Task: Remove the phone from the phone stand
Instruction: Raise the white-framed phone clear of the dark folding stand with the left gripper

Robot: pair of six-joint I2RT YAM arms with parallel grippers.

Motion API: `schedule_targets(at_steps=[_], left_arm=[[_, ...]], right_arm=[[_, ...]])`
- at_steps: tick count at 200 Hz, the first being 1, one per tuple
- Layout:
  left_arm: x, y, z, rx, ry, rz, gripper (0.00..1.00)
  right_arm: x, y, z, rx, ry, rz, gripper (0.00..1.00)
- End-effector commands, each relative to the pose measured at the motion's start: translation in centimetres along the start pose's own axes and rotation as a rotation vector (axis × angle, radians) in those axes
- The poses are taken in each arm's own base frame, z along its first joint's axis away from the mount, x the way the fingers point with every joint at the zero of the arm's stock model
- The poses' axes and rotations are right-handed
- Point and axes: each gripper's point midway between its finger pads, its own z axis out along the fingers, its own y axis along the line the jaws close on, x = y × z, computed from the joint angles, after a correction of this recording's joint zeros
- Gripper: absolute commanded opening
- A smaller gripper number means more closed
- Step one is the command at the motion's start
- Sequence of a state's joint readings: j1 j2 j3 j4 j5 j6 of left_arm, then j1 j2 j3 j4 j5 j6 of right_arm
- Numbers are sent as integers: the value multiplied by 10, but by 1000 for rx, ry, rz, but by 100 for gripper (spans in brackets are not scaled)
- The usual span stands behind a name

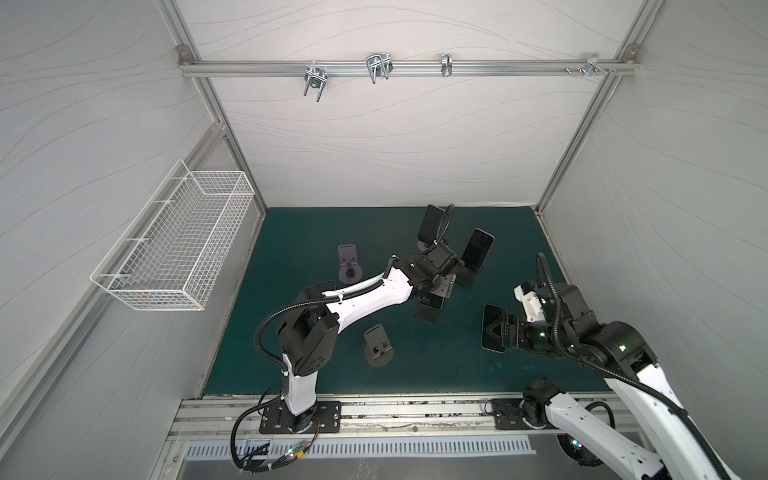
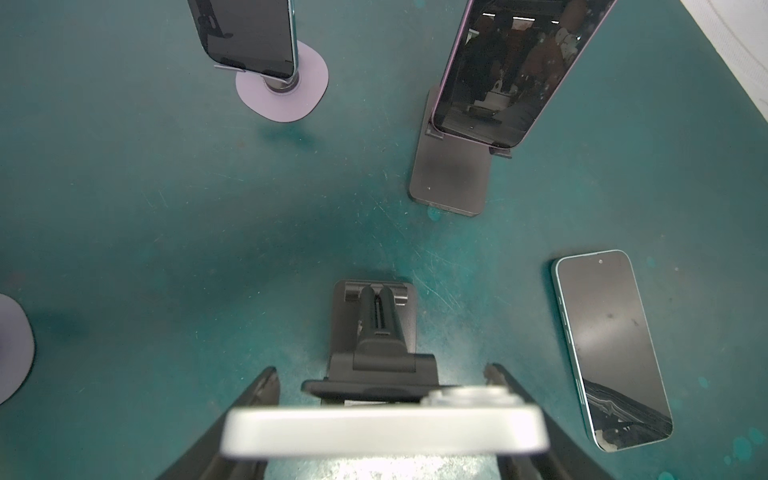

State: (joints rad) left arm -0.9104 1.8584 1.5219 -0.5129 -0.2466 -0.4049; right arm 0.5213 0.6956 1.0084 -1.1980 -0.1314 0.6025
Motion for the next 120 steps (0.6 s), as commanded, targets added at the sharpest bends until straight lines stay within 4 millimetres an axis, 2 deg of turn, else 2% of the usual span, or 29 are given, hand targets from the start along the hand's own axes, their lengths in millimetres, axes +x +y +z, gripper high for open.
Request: schedule_targets(at_steps=[1, 75, 120], left_arm=[[-22, -6, -6, 17, -56, -41, 73], [-31, -3, -13, 5, -89, -72, 68], [-38, -5, -20, 19, -115, -77, 67]], right_arm=[[2, -4, -1, 15, 1, 2, 81], [-1, 1, -6, -9, -23, -24, 80], [-10, 8, -6, -12, -18, -42, 80]])
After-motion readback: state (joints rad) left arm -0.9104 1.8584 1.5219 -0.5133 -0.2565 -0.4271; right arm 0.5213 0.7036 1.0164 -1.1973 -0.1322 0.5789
